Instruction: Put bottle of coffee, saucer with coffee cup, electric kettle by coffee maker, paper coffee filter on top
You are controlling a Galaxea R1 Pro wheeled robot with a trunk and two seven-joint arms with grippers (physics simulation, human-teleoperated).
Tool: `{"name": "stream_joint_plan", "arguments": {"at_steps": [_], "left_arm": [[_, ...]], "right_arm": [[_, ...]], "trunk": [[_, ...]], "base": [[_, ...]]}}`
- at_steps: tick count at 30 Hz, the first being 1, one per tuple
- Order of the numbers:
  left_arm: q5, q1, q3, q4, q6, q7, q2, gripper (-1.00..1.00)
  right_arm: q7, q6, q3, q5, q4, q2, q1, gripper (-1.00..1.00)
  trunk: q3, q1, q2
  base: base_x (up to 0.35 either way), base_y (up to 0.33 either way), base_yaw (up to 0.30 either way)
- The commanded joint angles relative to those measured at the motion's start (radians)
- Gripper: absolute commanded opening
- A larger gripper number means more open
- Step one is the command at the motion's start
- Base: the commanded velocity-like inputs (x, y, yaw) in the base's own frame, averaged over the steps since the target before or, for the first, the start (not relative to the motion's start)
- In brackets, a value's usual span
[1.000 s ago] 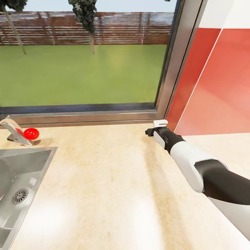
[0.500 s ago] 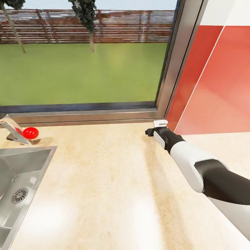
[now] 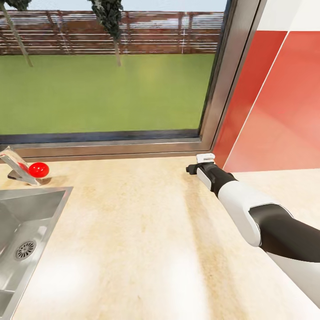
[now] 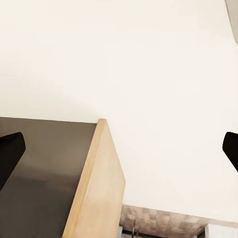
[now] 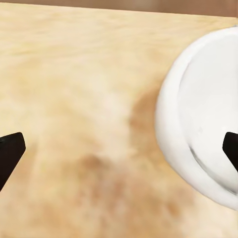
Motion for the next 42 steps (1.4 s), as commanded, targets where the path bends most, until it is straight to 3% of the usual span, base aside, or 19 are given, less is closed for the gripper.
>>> {"name": "stream_joint_plan", "arguments": {"at_steps": [1, 42], "left_arm": [[-0.01, 0.001, 0.008, -0.001, -0.003, 0.002, 0.0, 1.0], [-0.011, 0.002, 0.008, -0.001, -0.005, 0.002, 0.0, 1.0]], "right_arm": [[-0.006, 0.005, 0.008, -0.01, -0.001, 0.0, 0.0, 1.0], [-0.006, 0.005, 0.008, -0.01, 0.002, 0.0, 0.0, 1.0]], "trunk": [[-0.002, 0.001, -0.002], [-0.015, 0.001, -0.002]], "base": [[0.0, 0.0, -0.028], [0.0, 0.0, -0.021]]}}
